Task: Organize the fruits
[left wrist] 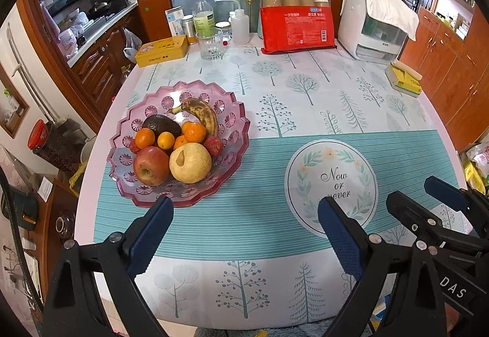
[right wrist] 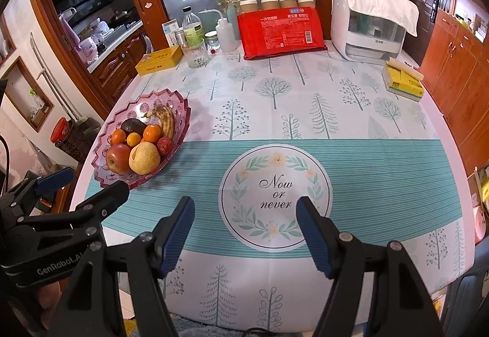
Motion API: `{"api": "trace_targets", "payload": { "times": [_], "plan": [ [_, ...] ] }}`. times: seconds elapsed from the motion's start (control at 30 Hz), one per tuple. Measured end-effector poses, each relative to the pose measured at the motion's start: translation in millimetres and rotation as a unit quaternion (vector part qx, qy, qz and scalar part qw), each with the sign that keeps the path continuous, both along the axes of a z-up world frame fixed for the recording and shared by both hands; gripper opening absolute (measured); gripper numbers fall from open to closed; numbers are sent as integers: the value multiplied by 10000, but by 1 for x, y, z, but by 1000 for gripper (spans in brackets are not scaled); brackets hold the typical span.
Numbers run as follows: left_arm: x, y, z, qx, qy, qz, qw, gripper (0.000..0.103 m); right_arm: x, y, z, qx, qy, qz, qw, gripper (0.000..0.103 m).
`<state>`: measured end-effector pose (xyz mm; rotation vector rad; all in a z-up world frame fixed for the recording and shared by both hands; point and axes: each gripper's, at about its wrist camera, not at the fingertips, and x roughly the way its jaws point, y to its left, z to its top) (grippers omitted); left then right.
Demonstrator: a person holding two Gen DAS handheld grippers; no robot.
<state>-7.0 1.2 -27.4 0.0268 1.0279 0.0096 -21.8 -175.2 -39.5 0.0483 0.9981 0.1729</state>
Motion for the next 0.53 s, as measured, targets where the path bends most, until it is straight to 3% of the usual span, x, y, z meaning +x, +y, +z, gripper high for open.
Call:
{"api": "trace_targets", "payload": {
  "times": [0.53],
  "plan": [
    [2,-2,-1,-2,22,-12,10000,95,3,-3,-5,24,43,-35,10000,70]
  ]
}}
